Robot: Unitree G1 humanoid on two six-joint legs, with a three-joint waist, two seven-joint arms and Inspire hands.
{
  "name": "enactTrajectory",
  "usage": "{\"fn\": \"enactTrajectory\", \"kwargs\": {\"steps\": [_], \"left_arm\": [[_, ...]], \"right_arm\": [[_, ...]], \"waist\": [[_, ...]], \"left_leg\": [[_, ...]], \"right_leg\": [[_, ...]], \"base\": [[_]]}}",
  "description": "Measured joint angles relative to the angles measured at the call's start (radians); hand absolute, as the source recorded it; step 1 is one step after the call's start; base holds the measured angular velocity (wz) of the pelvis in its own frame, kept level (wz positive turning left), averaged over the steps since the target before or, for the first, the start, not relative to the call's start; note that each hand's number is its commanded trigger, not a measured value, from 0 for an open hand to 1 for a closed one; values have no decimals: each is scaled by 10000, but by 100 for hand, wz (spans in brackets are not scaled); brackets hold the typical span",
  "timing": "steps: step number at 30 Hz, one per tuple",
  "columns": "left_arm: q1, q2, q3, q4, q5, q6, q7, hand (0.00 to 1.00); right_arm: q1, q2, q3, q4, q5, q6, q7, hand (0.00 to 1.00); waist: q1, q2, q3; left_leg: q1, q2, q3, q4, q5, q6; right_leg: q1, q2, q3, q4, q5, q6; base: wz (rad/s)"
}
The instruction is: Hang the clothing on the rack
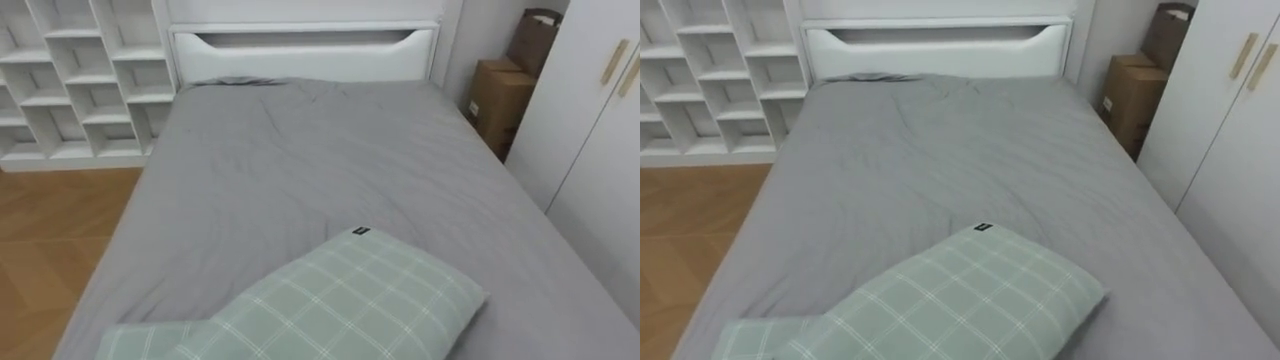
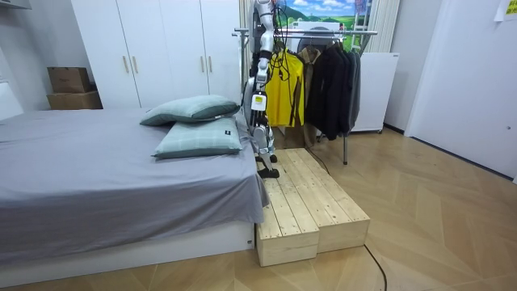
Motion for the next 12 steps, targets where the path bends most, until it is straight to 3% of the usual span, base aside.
{"fn": "enactTrajectory", "kwargs": {"steps": [12], "left_arm": [[18,1,-4,-6,53,11,-69,0]], "right_arm": [[15,10,8,-44,-50,2,-14,0]], "waist": [[-26,-80,-30]], "left_leg": [[-36,-10,73,44,0,0]], "right_leg": [[-29,-13,66,-15,-2,3]], "base": [[0]]}}
